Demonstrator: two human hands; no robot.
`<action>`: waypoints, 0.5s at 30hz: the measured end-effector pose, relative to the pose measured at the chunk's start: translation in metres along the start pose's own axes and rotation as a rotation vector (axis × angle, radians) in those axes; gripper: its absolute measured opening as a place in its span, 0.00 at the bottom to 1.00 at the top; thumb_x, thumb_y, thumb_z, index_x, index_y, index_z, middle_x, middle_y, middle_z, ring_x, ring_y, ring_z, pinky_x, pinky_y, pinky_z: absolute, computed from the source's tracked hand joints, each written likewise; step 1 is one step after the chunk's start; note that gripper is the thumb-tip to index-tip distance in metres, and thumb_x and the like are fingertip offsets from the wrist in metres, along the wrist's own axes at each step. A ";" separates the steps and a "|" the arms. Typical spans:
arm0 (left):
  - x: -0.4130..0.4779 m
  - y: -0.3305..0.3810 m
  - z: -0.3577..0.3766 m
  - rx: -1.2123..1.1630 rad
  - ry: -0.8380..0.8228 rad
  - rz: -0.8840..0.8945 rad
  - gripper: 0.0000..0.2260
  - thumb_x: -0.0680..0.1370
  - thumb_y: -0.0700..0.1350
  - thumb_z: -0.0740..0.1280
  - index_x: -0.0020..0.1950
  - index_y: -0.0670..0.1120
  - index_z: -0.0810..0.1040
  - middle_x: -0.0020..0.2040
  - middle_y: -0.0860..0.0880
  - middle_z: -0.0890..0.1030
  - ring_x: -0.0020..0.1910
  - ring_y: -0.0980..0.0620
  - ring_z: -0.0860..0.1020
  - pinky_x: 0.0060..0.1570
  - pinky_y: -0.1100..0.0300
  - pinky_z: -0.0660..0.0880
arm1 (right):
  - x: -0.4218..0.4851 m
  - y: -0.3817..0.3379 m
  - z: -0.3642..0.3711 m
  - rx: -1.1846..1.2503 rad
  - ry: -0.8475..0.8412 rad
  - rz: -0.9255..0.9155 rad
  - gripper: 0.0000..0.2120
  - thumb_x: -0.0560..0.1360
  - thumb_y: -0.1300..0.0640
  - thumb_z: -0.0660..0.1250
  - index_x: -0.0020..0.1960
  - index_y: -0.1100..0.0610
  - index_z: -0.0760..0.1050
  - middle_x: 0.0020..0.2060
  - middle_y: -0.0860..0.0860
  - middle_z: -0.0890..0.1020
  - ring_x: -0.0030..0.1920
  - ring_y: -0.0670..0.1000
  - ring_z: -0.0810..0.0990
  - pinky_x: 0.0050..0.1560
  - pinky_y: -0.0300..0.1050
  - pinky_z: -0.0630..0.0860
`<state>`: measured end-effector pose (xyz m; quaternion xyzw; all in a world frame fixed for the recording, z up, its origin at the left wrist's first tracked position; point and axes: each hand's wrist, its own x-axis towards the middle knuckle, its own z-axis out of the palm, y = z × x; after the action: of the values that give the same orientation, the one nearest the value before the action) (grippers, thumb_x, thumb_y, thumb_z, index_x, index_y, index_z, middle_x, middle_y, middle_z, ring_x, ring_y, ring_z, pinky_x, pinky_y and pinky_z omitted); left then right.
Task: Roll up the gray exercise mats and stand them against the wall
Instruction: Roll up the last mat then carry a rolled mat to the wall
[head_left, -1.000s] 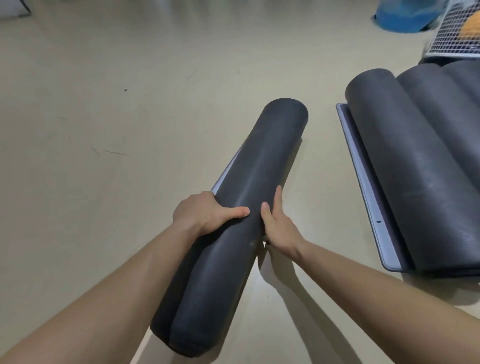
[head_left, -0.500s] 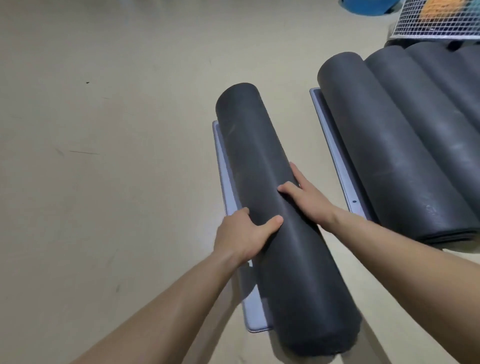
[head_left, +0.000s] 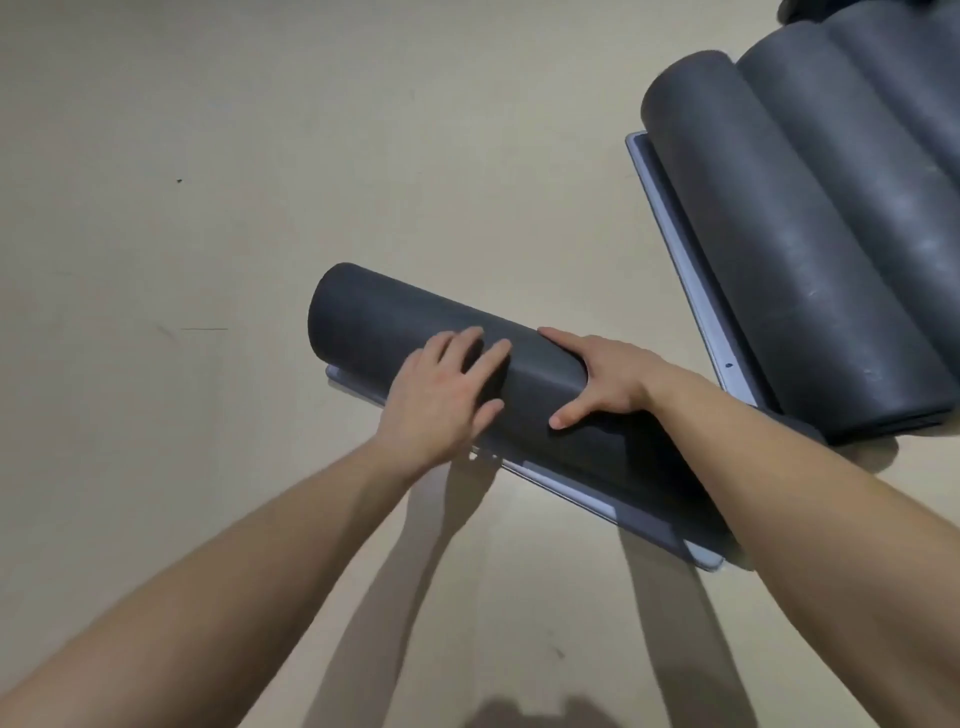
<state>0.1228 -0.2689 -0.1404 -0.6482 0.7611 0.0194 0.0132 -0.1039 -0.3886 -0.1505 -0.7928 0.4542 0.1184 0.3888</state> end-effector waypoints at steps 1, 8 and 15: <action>0.011 -0.009 -0.003 -0.011 -0.077 -0.026 0.30 0.82 0.63 0.59 0.82 0.56 0.59 0.81 0.45 0.62 0.78 0.39 0.62 0.71 0.40 0.68 | -0.008 -0.004 0.004 -0.097 0.064 0.060 0.56 0.59 0.25 0.75 0.80 0.34 0.51 0.71 0.47 0.74 0.66 0.57 0.76 0.65 0.58 0.74; 0.025 -0.001 0.018 -0.195 -0.184 -0.117 0.36 0.82 0.60 0.64 0.84 0.58 0.48 0.85 0.49 0.47 0.83 0.42 0.43 0.77 0.32 0.54 | -0.143 0.048 0.078 -0.089 0.558 0.736 0.30 0.83 0.35 0.48 0.82 0.44 0.52 0.82 0.55 0.55 0.80 0.61 0.54 0.76 0.67 0.56; 0.035 -0.004 0.009 -0.452 -0.013 -0.255 0.28 0.77 0.60 0.69 0.76 0.58 0.68 0.79 0.56 0.65 0.79 0.49 0.61 0.68 0.39 0.70 | -0.149 0.049 0.114 0.667 0.848 0.947 0.50 0.78 0.34 0.66 0.83 0.51 0.37 0.81 0.59 0.50 0.74 0.69 0.65 0.73 0.61 0.65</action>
<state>0.1215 -0.3037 -0.1515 -0.7251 0.6496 0.1916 -0.1247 -0.2076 -0.2264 -0.1713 -0.3275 0.8733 -0.1889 0.3074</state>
